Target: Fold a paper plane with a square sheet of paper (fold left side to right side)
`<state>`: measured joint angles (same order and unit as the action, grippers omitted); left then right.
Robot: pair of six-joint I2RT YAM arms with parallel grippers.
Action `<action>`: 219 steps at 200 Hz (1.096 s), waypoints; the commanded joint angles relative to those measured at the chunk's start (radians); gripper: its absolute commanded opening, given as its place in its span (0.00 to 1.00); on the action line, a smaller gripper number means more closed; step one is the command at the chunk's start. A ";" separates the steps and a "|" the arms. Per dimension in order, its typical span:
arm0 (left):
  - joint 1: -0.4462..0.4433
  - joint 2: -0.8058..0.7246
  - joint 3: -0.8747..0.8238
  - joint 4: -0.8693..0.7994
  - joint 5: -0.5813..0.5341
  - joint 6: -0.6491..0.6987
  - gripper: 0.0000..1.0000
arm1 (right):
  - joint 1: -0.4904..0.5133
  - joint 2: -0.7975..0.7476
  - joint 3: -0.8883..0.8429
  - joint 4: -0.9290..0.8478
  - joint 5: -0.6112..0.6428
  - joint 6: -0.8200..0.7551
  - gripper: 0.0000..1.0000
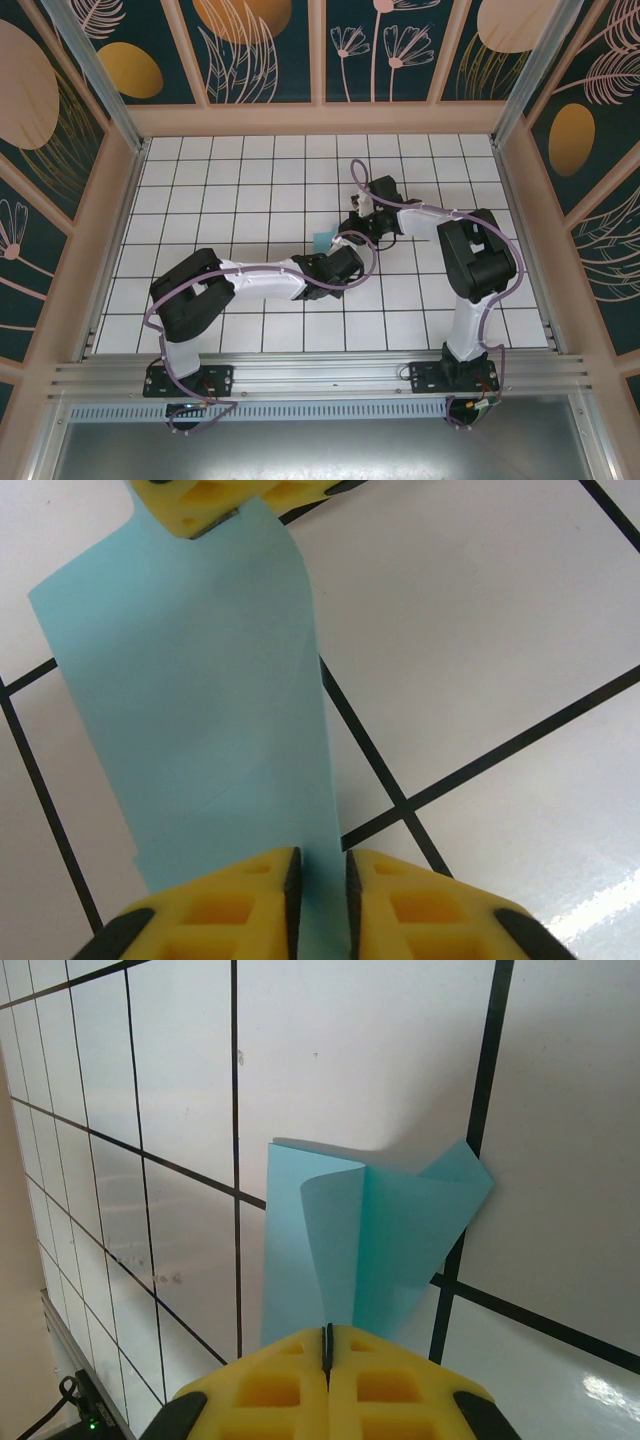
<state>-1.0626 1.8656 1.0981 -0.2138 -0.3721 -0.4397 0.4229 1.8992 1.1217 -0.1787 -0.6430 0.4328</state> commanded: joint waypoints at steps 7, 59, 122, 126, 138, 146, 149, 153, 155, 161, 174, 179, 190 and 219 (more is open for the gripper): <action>-0.007 0.018 -0.005 0.005 -0.002 -0.013 0.19 | 0.007 0.015 0.027 -0.028 0.011 -0.005 0.00; -0.005 0.032 0.006 0.014 0.036 -0.023 0.16 | -0.019 -0.074 -0.008 0.031 0.036 -0.002 0.24; 0.040 0.021 0.034 0.034 0.151 -0.034 0.15 | -0.139 -0.348 -0.160 0.078 0.214 -0.002 0.63; 0.046 0.020 0.035 0.035 0.165 -0.036 0.15 | -0.147 -0.362 -0.173 0.080 0.225 -0.002 0.65; 0.067 0.014 0.036 0.047 0.209 -0.047 0.14 | -0.171 -0.402 -0.210 0.096 0.254 0.000 0.70; 0.082 0.010 0.033 0.056 0.239 -0.056 0.14 | -0.184 -0.428 -0.239 0.110 0.262 0.001 0.72; 0.086 0.009 0.033 0.060 0.252 -0.059 0.14 | -0.188 -0.437 -0.250 0.118 0.264 0.002 0.73; 0.096 0.007 0.031 0.066 0.271 -0.062 0.14 | -0.193 -0.446 -0.263 0.126 0.268 0.004 0.74; 0.100 0.007 0.031 0.068 0.278 -0.065 0.14 | -0.195 -0.450 -0.270 0.129 0.270 0.004 0.75; 0.112 0.004 0.028 0.077 0.306 -0.073 0.14 | -0.199 -0.463 -0.287 0.143 0.271 0.006 0.76; 0.136 -0.002 0.015 0.111 0.361 -0.089 0.14 | -0.199 -0.477 -0.319 0.171 0.260 0.007 0.76; 0.146 -0.004 0.011 0.125 0.381 -0.099 0.14 | -0.200 -0.480 -0.331 0.182 0.253 0.009 0.76; 0.165 -0.007 -0.004 0.156 0.423 -0.116 0.14 | -0.200 -0.479 -0.356 0.205 0.234 0.010 0.76; 0.203 -0.003 -0.040 0.240 0.528 -0.161 0.12 | -0.190 -0.465 -0.413 0.270 0.185 0.024 0.75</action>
<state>-0.8825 1.8805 1.0931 -0.0689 0.0219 -0.5404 0.2237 1.4422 0.7509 -0.0090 -0.4152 0.4366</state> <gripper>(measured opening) 0.128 0.758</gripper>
